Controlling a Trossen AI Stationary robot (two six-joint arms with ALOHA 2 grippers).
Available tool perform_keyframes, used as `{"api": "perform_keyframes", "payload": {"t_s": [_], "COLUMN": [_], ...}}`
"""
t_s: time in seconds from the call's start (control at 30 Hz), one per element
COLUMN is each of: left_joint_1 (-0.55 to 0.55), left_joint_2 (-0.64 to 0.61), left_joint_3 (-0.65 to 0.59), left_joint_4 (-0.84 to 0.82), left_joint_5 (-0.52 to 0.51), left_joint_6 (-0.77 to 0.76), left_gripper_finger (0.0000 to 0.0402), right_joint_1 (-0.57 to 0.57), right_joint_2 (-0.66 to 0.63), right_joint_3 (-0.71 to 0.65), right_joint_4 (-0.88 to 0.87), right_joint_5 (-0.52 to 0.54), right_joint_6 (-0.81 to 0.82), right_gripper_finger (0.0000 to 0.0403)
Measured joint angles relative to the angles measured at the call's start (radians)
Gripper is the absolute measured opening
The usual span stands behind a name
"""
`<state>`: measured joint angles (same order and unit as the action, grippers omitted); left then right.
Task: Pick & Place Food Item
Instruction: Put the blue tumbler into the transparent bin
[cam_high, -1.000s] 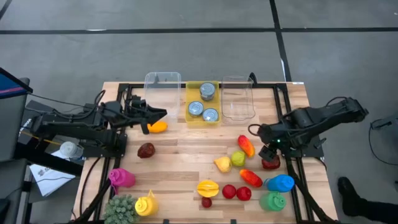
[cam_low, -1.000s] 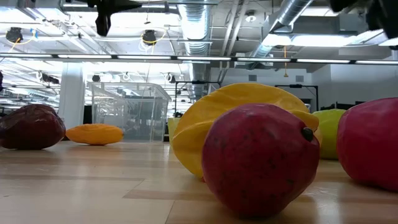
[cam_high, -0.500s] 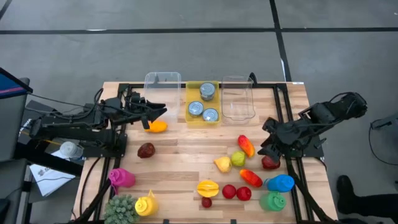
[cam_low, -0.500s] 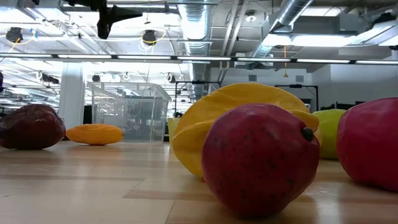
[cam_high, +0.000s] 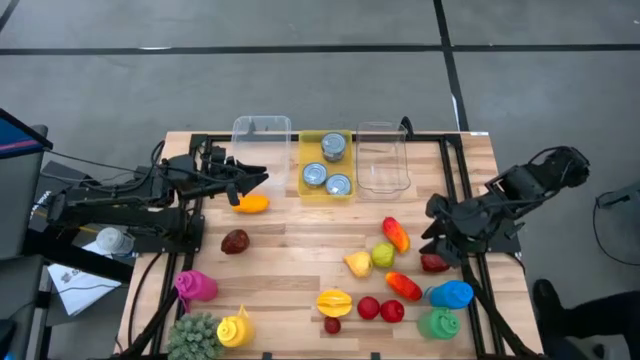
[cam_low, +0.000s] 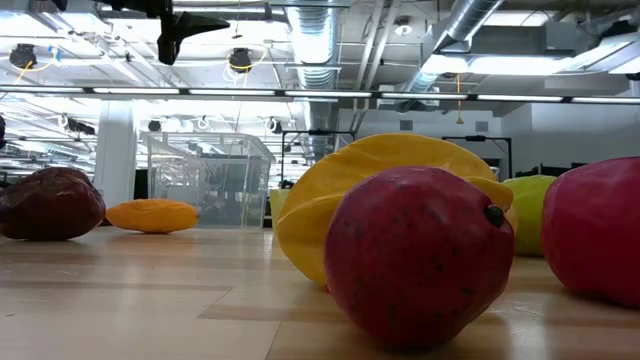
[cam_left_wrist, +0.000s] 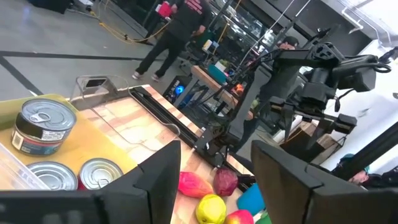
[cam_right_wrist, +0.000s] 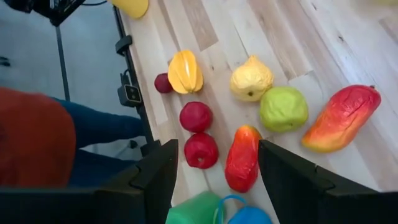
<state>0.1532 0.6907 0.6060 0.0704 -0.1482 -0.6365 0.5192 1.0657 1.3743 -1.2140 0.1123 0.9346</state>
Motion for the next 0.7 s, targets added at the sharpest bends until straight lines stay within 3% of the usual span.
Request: {"api": "perform_keyframes", "payload": {"t_s": [0.2, 0.5, 0.7], "left_joint_1": [0.000, -0.002, -0.002], "left_joint_2": [0.000, 0.024, 0.040], "left_joint_3": [0.000, 0.001, 0.002], "left_joint_4": [-0.001, -0.003, 0.001], "left_joint_5": [0.000, 0.001, 0.001], "left_joint_6": [0.000, 0.002, 0.003], "left_gripper_finger": [0.0185, 0.0188, 0.0191], "right_joint_1": [0.054, 0.165, 0.224], "right_joint_2": [0.000, 0.026, 0.079], "right_joint_3": [0.000, -0.014, -0.015], "right_joint_4": [-0.011, -0.045, -0.119], "right_joint_5": [0.028, 0.039, -0.092], "right_joint_6": [0.008, 0.152, 0.274], "right_gripper_finger": [0.0214, 0.0214, 0.0214]}}
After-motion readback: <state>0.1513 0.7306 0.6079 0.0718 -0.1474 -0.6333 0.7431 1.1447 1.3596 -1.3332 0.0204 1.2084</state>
